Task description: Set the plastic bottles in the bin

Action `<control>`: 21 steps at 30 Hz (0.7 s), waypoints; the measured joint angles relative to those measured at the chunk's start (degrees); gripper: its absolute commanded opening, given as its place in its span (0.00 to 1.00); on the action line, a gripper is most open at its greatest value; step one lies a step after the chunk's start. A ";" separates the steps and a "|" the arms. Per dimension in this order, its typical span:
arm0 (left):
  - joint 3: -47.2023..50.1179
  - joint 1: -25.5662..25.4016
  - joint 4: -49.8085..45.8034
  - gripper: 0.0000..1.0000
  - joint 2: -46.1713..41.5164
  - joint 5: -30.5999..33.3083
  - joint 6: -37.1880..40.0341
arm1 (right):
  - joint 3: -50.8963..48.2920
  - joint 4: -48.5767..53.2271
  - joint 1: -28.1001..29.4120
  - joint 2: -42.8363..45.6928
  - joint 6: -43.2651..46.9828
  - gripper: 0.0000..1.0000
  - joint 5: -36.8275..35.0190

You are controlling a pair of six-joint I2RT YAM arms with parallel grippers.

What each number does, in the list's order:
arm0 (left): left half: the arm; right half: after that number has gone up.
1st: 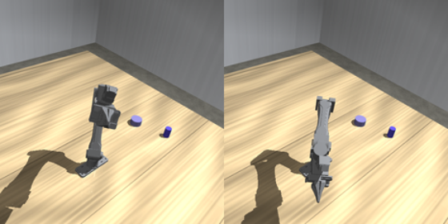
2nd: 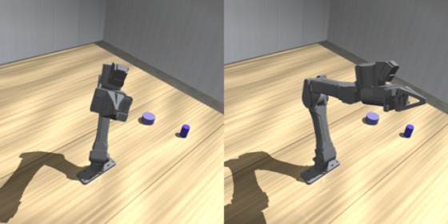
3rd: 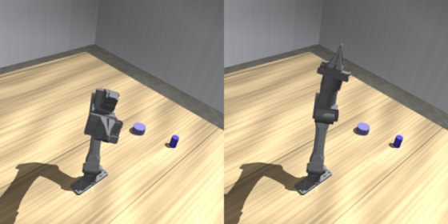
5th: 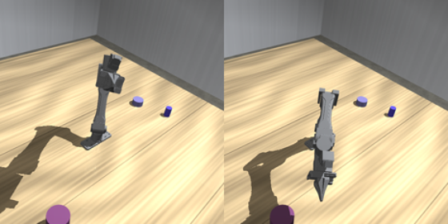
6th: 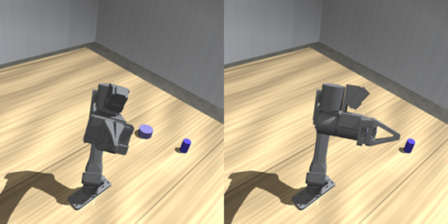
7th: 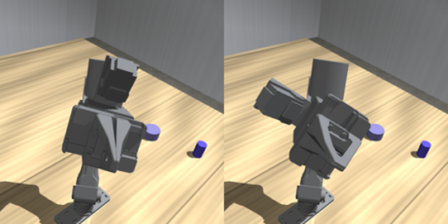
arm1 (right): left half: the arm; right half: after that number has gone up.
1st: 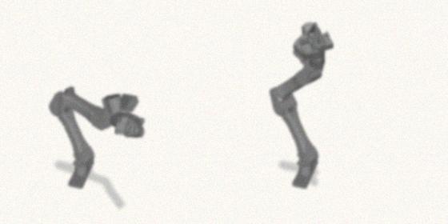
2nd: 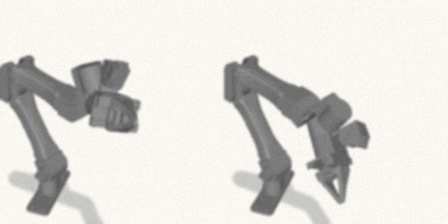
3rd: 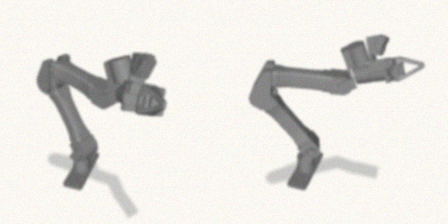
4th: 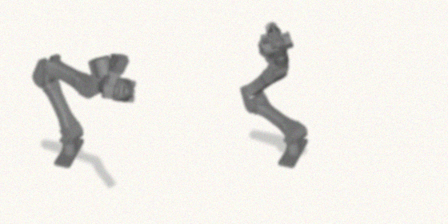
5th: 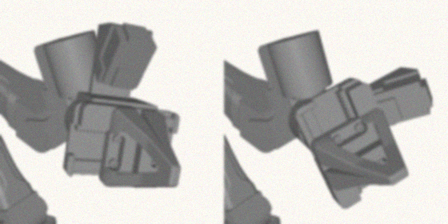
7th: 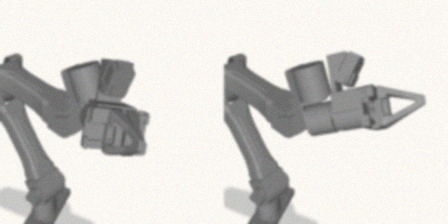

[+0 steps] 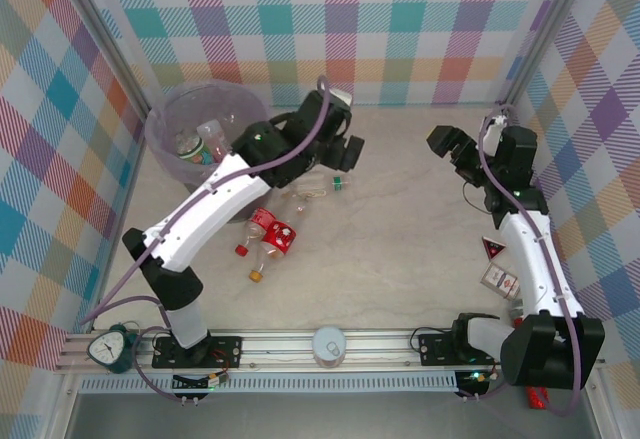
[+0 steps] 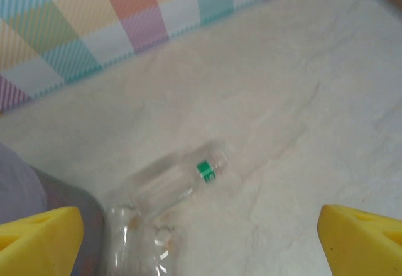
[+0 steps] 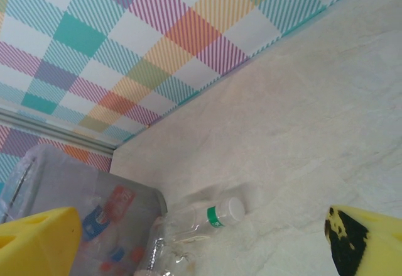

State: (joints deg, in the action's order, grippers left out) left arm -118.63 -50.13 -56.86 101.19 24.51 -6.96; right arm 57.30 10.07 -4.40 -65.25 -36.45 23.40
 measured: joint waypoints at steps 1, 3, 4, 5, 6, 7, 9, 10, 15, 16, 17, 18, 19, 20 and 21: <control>1.86 -0.04 -0.20 0.95 -0.04 0.02 -0.81 | -0.24 -0.04 -0.24 0.20 0.02 0.99 -0.20; 6.67 -0.04 -0.04 0.95 -0.07 0.09 -2.47 | -0.68 -0.07 -0.81 0.48 0.00 0.99 -0.44; 9.01 0.00 0.11 0.95 -0.04 0.07 -2.99 | -0.83 -0.07 -0.96 0.50 -0.02 0.99 -0.44; 11.32 0.02 -0.02 0.95 0.07 0.04 -3.72 | -1.01 -0.13 -1.18 0.50 -0.15 0.99 -0.42; 13.14 0.20 -0.17 0.96 0.39 0.04 -4.35 | -1.18 -0.13 -1.22 0.48 -0.20 0.99 -0.42; 14.36 0.37 -0.24 0.96 0.83 0.02 -4.94 | -1.29 -0.13 -1.27 0.48 -0.22 0.99 -0.35; 16.94 0.68 0.15 0.96 1.51 -0.02 -5.77 | -1.33 -0.11 -1.27 0.48 -0.22 0.99 -0.13; 18.38 1.05 0.26 0.96 1.53 -0.55 -5.92 | -1.33 -0.13 -1.27 0.48 -0.22 0.99 0.02; 25.86 5.99 1.95 0.98 1.53 -3.50 -5.84 | -1.33 -0.15 -1.27 0.44 -0.24 0.99 0.48; 26.77 6.82 1.92 0.98 1.64 -3.85 -5.64 | -1.33 -0.15 -1.27 0.44 -0.28 0.99 0.68; 27.63 7.78 2.21 0.98 1.88 -3.96 -5.55 | -1.33 -0.15 -1.27 0.44 -0.39 0.99 0.79; 28.55 8.55 2.97 0.98 2.12 -4.17 -5.44 | -1.33 -0.15 -1.27 0.44 -0.39 0.99 0.92; 29.46 9.01 3.78 0.98 2.29 -4.55 -5.42 | -1.33 -0.13 -1.27 0.44 -0.39 0.99 0.92; 30.75 9.42 4.85 0.98 2.40 -5.42 -5.40 | -1.33 -0.11 -1.27 0.44 -0.37 0.99 0.87; 32.02 9.66 5.86 0.98 2.62 -6.16 -5.40 | -1.33 -0.09 -1.29 0.44 -0.35 0.99 0.85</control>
State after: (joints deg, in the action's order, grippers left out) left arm -86.61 -40.47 -51.00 103.81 18.35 -12.36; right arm 55.96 9.98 -5.69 -64.82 -36.80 24.25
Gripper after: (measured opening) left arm 0.980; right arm 0.990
